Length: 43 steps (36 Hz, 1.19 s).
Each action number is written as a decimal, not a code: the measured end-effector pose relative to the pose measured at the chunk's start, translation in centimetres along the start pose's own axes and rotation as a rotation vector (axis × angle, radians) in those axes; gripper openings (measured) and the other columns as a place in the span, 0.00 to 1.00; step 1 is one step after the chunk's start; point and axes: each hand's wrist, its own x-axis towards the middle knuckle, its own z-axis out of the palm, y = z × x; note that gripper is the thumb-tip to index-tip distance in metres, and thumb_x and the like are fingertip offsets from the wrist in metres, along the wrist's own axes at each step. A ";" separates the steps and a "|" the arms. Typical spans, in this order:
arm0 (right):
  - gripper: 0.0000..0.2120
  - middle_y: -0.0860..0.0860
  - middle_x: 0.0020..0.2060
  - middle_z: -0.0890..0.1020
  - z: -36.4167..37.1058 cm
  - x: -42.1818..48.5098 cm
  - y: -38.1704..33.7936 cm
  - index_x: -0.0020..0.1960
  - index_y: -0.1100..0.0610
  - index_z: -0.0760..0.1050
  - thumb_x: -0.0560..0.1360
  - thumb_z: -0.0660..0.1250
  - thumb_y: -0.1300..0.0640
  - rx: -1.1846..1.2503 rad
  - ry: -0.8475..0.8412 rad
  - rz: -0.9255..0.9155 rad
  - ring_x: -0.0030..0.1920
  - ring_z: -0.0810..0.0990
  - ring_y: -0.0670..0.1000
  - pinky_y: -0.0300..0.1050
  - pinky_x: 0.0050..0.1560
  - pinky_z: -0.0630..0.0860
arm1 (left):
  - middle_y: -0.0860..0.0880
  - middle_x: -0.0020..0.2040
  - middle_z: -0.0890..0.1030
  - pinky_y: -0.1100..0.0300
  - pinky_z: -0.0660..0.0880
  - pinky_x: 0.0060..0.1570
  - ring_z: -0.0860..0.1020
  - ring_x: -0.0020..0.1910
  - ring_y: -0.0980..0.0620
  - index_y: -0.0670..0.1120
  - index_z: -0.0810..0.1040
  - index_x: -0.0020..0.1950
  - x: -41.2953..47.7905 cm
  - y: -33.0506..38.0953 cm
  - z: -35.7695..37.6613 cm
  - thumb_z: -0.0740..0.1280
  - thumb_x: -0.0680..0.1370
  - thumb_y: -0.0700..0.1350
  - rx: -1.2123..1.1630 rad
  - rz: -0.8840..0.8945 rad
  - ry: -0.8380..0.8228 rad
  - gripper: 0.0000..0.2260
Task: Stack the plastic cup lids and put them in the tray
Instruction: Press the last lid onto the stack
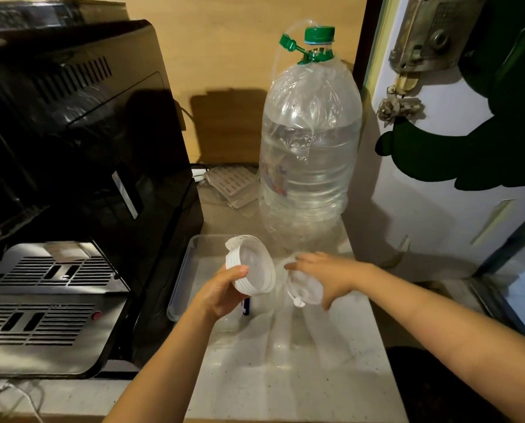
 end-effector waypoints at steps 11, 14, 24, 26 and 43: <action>0.50 0.47 0.73 0.63 -8.6 -2.7 -1.7 0.74 0.49 0.52 0.61 0.77 0.46 0.425 0.404 -0.003 0.71 0.64 0.50 0.44 0.67 0.66 | 0.46 0.49 0.76 0.59 0.79 0.39 0.75 0.47 0.49 0.48 0.73 0.53 0.5 1.8 0.6 0.80 0.38 0.57 -0.059 0.091 0.037 0.45; 0.47 0.49 0.71 0.66 -9.1 -2.5 -3.5 0.74 0.52 0.56 0.62 0.76 0.45 0.509 0.430 -0.011 0.69 0.67 0.49 0.45 0.65 0.69 | 0.45 0.51 0.78 0.58 0.78 0.44 0.78 0.48 0.50 0.46 0.73 0.57 0.7 2.5 1.0 0.80 0.43 0.58 -0.007 0.119 -0.013 0.45; 0.35 0.50 0.63 0.75 -9.5 -1.1 -6.5 0.67 0.54 0.67 0.65 0.74 0.43 0.526 0.450 -0.011 0.54 0.72 0.46 0.39 0.54 0.69 | 0.50 0.46 0.85 0.58 0.80 0.44 0.82 0.46 0.53 0.48 0.71 0.59 1.1 4.3 1.9 0.81 0.48 0.57 -0.017 0.225 -0.071 0.42; 0.36 0.50 0.63 0.75 -9.8 -1.0 -6.7 0.67 0.55 0.66 0.65 0.74 0.43 0.520 0.454 -0.013 0.53 0.71 0.45 0.39 0.53 0.68 | 0.50 0.46 0.85 0.59 0.80 0.44 0.82 0.47 0.53 0.47 0.71 0.60 1.2 4.5 1.8 0.81 0.48 0.57 -0.023 0.236 -0.072 0.43; 0.36 0.51 0.63 0.76 -11.3 -0.9 -8.0 0.67 0.55 0.67 0.65 0.71 0.39 0.432 0.476 0.004 0.61 0.75 0.51 0.46 0.61 0.73 | 0.48 0.50 0.82 0.59 0.79 0.46 0.81 0.50 0.52 0.49 0.71 0.60 1.7 6.1 2.1 0.80 0.49 0.59 0.078 0.317 -0.110 0.43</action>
